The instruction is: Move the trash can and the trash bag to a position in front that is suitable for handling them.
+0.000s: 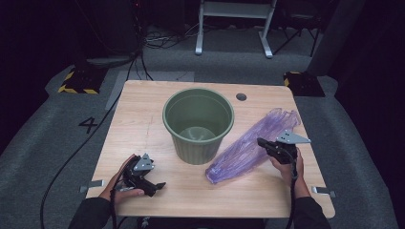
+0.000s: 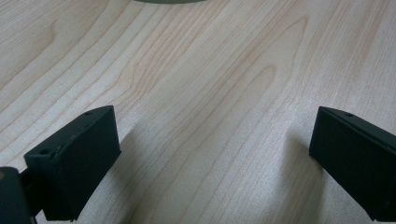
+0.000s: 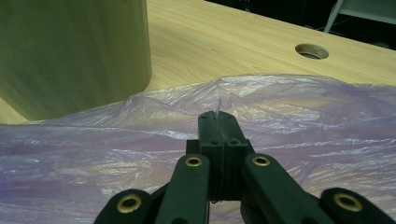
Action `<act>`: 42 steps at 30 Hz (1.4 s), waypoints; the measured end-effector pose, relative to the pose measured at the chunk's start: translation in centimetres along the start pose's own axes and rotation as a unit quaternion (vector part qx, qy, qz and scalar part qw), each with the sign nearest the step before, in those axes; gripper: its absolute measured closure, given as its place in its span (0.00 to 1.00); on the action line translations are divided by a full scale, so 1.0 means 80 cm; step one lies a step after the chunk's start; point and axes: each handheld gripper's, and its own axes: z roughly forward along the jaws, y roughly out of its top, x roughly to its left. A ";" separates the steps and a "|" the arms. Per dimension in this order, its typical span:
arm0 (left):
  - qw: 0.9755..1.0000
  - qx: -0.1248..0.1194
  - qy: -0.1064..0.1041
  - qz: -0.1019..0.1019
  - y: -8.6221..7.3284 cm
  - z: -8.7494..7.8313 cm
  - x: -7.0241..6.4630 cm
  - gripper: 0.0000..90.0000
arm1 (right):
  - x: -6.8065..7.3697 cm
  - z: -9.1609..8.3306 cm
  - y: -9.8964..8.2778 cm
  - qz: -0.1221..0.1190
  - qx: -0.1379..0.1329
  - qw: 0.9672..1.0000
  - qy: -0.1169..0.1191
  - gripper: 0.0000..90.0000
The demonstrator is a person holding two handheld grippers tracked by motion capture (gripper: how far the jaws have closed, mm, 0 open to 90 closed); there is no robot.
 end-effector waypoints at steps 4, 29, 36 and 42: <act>1.000 0.000 0.002 -0.003 0.000 0.000 0.000 0.01 | 0.001 -0.007 0.006 0.003 -0.014 1.000 0.003 1.00; 1.000 0.000 0.011 -0.010 0.001 0.001 0.002 0.02 | 0.001 -0.034 0.036 0.011 -0.072 0.997 0.016 1.00; 1.000 0.000 0.011 -0.011 0.001 0.001 0.002 0.02 | 0.002 -0.044 0.046 0.005 -0.085 0.996 0.018 1.00; 1.000 0.000 0.011 -0.011 0.001 0.001 0.002 0.02 | 0.003 -0.049 0.051 -0.001 -0.089 0.996 0.017 1.00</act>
